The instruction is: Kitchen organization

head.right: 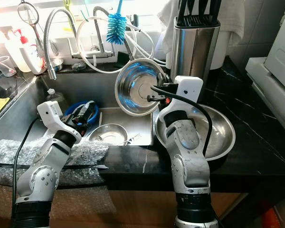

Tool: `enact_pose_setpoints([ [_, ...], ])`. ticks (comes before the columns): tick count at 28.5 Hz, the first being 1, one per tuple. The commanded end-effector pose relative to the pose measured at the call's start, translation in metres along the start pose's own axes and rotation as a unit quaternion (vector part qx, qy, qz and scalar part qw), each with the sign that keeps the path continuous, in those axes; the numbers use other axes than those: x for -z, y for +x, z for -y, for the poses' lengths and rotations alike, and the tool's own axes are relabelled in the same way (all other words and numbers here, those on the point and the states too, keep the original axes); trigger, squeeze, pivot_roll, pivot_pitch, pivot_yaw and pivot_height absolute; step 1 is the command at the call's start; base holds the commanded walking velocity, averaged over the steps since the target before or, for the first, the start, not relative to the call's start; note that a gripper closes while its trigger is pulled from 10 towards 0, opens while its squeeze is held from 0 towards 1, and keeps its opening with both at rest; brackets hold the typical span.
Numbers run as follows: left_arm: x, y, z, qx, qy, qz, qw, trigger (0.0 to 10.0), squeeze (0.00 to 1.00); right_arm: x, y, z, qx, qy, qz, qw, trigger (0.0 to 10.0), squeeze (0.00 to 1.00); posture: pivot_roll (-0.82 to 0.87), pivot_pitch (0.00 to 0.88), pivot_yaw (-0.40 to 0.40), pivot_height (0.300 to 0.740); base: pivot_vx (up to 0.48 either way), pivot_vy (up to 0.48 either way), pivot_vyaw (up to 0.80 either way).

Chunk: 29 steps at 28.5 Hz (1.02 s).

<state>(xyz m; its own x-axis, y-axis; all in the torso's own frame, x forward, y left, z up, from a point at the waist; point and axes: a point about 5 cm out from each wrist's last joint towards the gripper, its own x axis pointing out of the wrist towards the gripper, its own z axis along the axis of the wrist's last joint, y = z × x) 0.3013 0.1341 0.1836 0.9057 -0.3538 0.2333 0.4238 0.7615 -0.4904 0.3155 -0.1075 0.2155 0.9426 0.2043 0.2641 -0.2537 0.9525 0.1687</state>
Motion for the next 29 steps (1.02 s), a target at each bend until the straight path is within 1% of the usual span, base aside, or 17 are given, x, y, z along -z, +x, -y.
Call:
enact_pose_setpoints([
  [1,-0.005,0.0,0.004,0.019,0.005,-0.003,1.0,10.0,0.0,-0.004,0.005,-0.01,-0.023,0.008,0.01,1.0,10.0,0.0,-0.1,0.0,0.081,0.74,0.0,0.0,0.0],
  [3,-0.003,0.001,0.007,0.03,-0.003,-0.009,1.0,10.0,0.0,-0.002,0.006,-0.014,-0.036,0.018,0.002,0.999,10.0,0.0,-0.1,0.0,0.081,0.74,0.0,0.0,0.0],
  [5,-0.002,0.001,0.011,0.042,-0.008,-0.014,0.999,10.0,0.0,-0.003,0.008,-0.018,-0.048,0.015,0.002,0.999,10.0,0.0,-0.11,0.0,0.081,0.74,0.0,0.0,0.0],
  [12,0.001,0.001,0.011,0.038,0.0,-0.022,0.999,10.0,0.0,-0.005,0.009,-0.023,-0.065,0.014,0.004,0.998,10.0,0.0,-0.11,0.0,0.084,0.74,0.0,0.0,0.0],
  [13,0.001,0.001,0.012,0.04,-0.007,-0.023,0.999,10.0,1.0,-0.004,0.009,-0.024,-0.067,0.014,0.003,0.998,10.0,0.0,-0.11,0.0,0.084,0.74,0.0,0.0,0.0],
  [17,0.001,0.001,0.012,0.039,-0.011,-0.026,0.999,10.0,1.0,-0.003,0.009,-0.024,-0.07,0.016,0.002,0.997,10.0,0.0,-0.11,0.0,0.085,0.74,0.0,0.0,0.0],
  [18,0.002,0.001,0.012,0.04,-0.014,-0.031,0.999,10.0,0.0,-0.003,0.009,-0.025,-0.071,0.017,0.001,0.997,10.0,0.0,-0.11,0.0,0.085,0.74,0.0,0.0,0.0],
  [24,0.003,0.0,0.013,0.04,-0.018,-0.035,0.998,10.0,0.0,-0.002,0.008,-0.028,-0.084,0.021,-0.004,0.996,10.0,0.0,-0.11,0.0,0.088,0.74,0.0,0.0,0.0],
  [29,0.004,0.003,0.014,0.035,-0.022,-0.032,0.999,10.0,0.0,0.005,0.004,-0.04,-0.136,0.019,-0.027,0.99,10.0,0.0,-0.11,0.0,0.088,0.74,0.0,0.0,0.0],
])
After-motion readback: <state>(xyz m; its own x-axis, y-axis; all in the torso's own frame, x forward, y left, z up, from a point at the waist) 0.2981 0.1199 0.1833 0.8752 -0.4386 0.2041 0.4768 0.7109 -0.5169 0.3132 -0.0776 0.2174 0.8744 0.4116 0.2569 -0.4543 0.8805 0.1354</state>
